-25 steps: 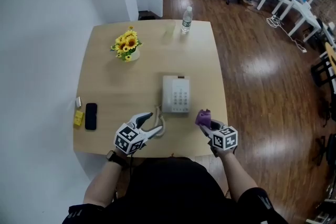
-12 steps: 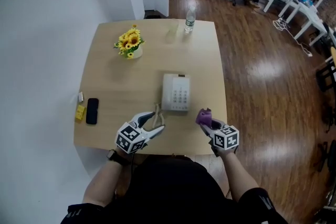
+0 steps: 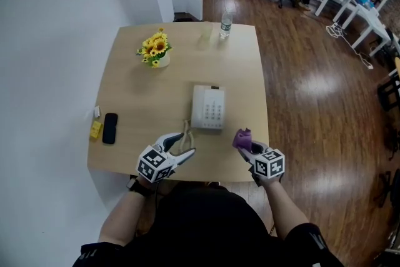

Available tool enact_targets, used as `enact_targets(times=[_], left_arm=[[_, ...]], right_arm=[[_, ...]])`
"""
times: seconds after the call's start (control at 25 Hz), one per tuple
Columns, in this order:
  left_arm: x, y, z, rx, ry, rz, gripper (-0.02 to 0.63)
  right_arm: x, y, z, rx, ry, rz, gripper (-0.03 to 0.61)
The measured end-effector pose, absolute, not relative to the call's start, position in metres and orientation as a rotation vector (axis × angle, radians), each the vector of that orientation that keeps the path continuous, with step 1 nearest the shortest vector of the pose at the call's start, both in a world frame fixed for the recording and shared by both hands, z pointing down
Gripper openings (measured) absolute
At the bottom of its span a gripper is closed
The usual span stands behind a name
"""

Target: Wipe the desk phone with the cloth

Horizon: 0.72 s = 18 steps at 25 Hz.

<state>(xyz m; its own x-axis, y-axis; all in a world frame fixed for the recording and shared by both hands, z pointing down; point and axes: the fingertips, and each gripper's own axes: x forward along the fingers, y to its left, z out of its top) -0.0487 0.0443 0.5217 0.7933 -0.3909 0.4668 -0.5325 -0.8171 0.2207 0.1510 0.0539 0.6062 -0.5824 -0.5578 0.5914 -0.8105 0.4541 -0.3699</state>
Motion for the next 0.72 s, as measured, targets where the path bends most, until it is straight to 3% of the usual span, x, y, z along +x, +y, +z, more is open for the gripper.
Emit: enact_targets(times=[0.72], left_arm=[[-0.041, 0.07, 0.524, 2.642, -0.786, 0.56, 0.275]], right_arm=[[0.155, 0.067, 0.595, 1.114, -2.396, 0.817, 0.153]])
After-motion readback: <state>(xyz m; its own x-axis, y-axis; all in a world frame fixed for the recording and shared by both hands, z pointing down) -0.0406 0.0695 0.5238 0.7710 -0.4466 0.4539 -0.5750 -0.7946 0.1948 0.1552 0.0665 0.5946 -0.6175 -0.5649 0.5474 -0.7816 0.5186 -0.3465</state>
